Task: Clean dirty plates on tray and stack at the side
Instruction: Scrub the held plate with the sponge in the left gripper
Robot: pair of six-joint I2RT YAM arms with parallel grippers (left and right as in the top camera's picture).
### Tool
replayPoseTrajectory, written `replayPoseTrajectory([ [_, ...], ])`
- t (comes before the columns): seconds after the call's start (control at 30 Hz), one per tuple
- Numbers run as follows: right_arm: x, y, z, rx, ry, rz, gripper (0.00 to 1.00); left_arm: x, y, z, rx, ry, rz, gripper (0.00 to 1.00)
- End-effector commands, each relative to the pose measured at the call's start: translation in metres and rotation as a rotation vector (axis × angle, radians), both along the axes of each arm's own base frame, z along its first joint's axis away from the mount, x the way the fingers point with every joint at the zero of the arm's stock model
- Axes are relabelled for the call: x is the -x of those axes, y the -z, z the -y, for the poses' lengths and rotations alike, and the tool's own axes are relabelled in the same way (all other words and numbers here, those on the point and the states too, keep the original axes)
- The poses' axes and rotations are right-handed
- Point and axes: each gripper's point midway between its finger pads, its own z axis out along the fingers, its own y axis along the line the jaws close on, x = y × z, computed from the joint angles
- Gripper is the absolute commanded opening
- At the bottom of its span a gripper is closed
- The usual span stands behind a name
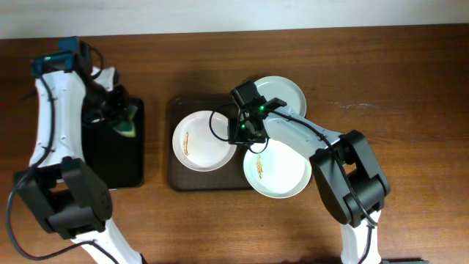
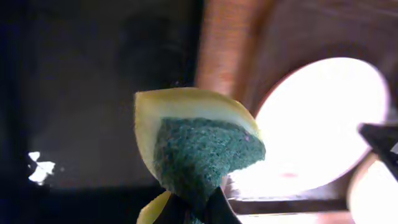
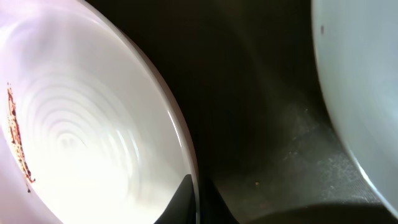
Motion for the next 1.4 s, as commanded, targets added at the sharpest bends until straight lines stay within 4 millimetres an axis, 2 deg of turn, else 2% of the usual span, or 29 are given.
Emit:
replayPoseTrajectory([
  [0.0,-0.004,-0.018,-0.005,-0.031,-0.013,0.034,0.04,-0.006,-0.010,0.067,0.113,0.098,0.045,0.01],
  [0.07,-0.004,-0.018,-0.005,-0.031,-0.014,0.035,0.04,-0.003,0.008,0.107,0.134,0.150,0.032,0.01],
  [0.13,-0.004,-0.018,-0.005,-0.032,-0.014,0.034,0.04,0.001,0.031,0.138,0.136,0.180,0.025,0.01],
  [0.17,-0.004,-0.018,-0.005,-0.031,-0.014,0.034,0.04,0.003,0.050,0.141,0.072,0.146,0.012,0.01],
  [0.27,-0.004,-0.018,-0.005,-0.032,-0.014,0.035,0.04,0.014,0.090,0.140,-0.049,0.161,0.008,0.01],
  [0.37,-0.004,-0.018,-0.005,-0.031,-0.014,0.034,0.04,0.020,0.119,0.128,-0.184,0.171,0.028,0.01],
  [0.43,-0.004,-0.018,-0.005,-0.031,-0.013,0.035,0.04,0.022,0.128,0.107,-0.290,0.094,0.034,0.01],
  [0.5,-0.004,-0.018,-0.005,-0.031,-0.013,0.035,0.04,0.027,0.137,0.106,-0.293,0.095,0.030,0.01],
  [0.53,-0.004,-0.018,-0.005,-0.031,-0.013,0.035,0.04,0.033,0.140,0.112,-0.259,0.104,0.008,0.01],
  [0.57,-0.004,-0.018,-0.005,-0.031,-0.013,0.035,0.04,0.040,0.141,0.125,-0.181,0.138,-0.017,0.01],
  [0.6,-0.004,-0.018,-0.005,-0.031,-0.013,0.035,0.04,0.048,0.137,0.161,0.021,0.252,-0.028,0.01],
  [0.63,-0.004,-0.018,-0.005,-0.031,-0.014,0.035,0.04,0.051,0.129,0.185,0.168,0.313,-0.015,0.01],
  [0.67,-0.004,-0.018,-0.006,-0.031,-0.014,0.035,0.04,0.048,0.124,0.198,0.245,0.336,0.011,0.01],
  [0.7,-0.003,-0.018,-0.006,-0.031,-0.016,0.034,0.04,0.039,0.122,0.201,0.255,0.340,0.051,0.01],
  [0.77,-0.001,-0.017,-0.009,-0.031,-0.022,0.034,0.04,0.014,0.124,0.183,0.162,0.310,0.135,0.01],
  [0.83,-0.001,-0.018,-0.009,-0.031,-0.023,0.035,0.04,-0.003,0.132,0.143,-0.063,0.262,0.174,0.01],
  [0.87,-0.001,-0.018,-0.009,-0.031,-0.023,0.035,0.04,-0.006,0.133,0.122,-0.190,0.240,0.177,0.01],
  [0.97,-0.001,-0.018,-0.009,-0.031,-0.023,0.035,0.04,0.007,0.136,0.100,-0.307,0.230,0.113,0.01],
  [1.03,-0.001,-0.018,-0.009,-0.031,-0.023,0.035,0.04,0.040,0.140,0.097,-0.293,0.254,-0.022,0.01],
  [1.07,-0.001,-0.018,-0.009,-0.031,-0.023,0.035,0.04,0.053,0.141,0.107,-0.225,0.264,-0.071,0.01],
  [1.13,-0.001,-0.018,-0.009,-0.031,-0.023,0.035,0.04,0.067,0.135,0.155,0.070,0.286,-0.108,0.01],
  [1.17,-0.001,-0.017,-0.009,-0.030,-0.023,0.034,0.04,0.066,0.128,0.176,0.195,0.293,-0.093,0.01],
  [1.2,-0.001,-0.017,-0.009,-0.030,-0.023,0.034,0.04,0.060,0.124,0.186,0.250,0.300,-0.058,0.01],
  [1.27,-0.001,-0.017,-0.009,-0.030,-0.023,0.034,0.04,0.039,0.125,0.182,0.213,0.302,0.027,0.01],
  [1.3,-0.001,-0.017,-0.009,-0.030,-0.023,0.034,0.04,0.025,0.130,0.167,0.111,0.264,0.069,0.01],
  [1.33,-0.001,-0.017,-0.009,-0.030,-0.023,0.034,0.04,0.016,0.135,0.142,-0.040,0.215,0.088,0.01],
  [1.37,-0.001,-0.017,-0.009,-0.030,-0.023,0.034,0.04,0.013,0.137,0.126,-0.138,0.200,0.092,0.01],
])
